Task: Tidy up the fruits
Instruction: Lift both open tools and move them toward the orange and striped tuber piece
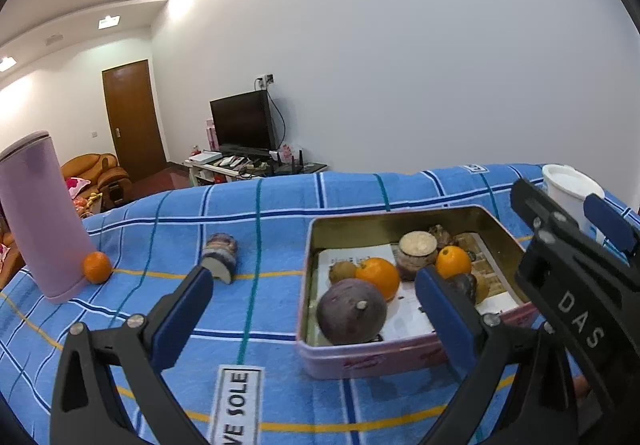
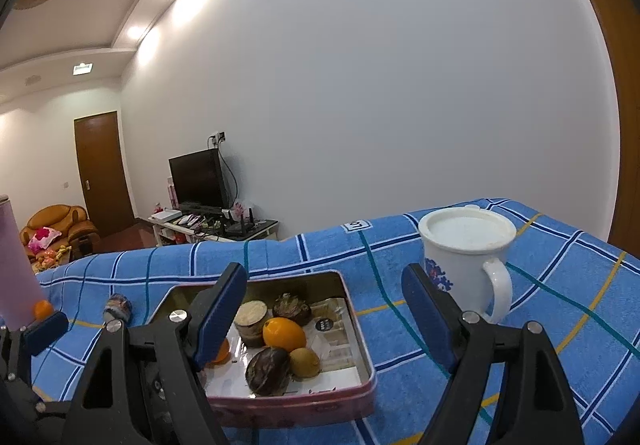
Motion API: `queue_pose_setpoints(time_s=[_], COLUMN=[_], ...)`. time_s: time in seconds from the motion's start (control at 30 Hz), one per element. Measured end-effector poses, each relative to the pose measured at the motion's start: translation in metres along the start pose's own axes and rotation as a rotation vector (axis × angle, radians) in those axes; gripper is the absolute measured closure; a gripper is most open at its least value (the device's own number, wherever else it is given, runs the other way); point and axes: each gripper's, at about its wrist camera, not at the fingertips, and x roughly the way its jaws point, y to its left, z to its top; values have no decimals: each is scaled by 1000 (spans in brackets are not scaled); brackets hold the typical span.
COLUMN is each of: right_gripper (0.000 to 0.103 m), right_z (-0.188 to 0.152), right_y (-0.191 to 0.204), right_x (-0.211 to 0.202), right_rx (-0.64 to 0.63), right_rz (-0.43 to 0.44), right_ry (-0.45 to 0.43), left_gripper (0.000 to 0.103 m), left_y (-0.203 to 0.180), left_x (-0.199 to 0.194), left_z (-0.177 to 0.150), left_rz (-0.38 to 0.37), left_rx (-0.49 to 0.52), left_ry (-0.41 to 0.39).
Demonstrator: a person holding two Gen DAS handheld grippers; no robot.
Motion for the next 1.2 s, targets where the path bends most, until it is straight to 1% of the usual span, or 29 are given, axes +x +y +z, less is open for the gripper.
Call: queue_pose_setpoints(time_s=[0.23, 0.4, 0.53, 0.67, 0.9, 1.0, 1.2], right_gripper=[22, 22, 22, 22, 22, 22, 22], right_z=[-3, -5, -7, -9, -15, -18, -23], right_y=[10, 22, 36, 52, 86, 105, 141], right_x=[-6, -5, -4, -2, 4, 5, 9], right_rx=[-7, -18, -45, -58, -70, -85, -103], right_rz=[19, 45, 65, 88, 156, 185, 249], right_ry=[5, 25, 33, 51, 94, 99, 121], left_gripper=[0, 0, 0, 0, 0, 0, 0], left_y=[29, 53, 72, 91, 142, 163, 208], left_x=[-7, -1, 4, 7, 19, 23, 36], left_z=[6, 8, 8, 7, 5, 3, -2], left_rz=[35, 70, 82, 118, 199, 233, 314], left_rx=[-4, -8, -18, -18, -69, -97, -157], left_ry=[-34, -30, -24, -29, 0, 15, 67])
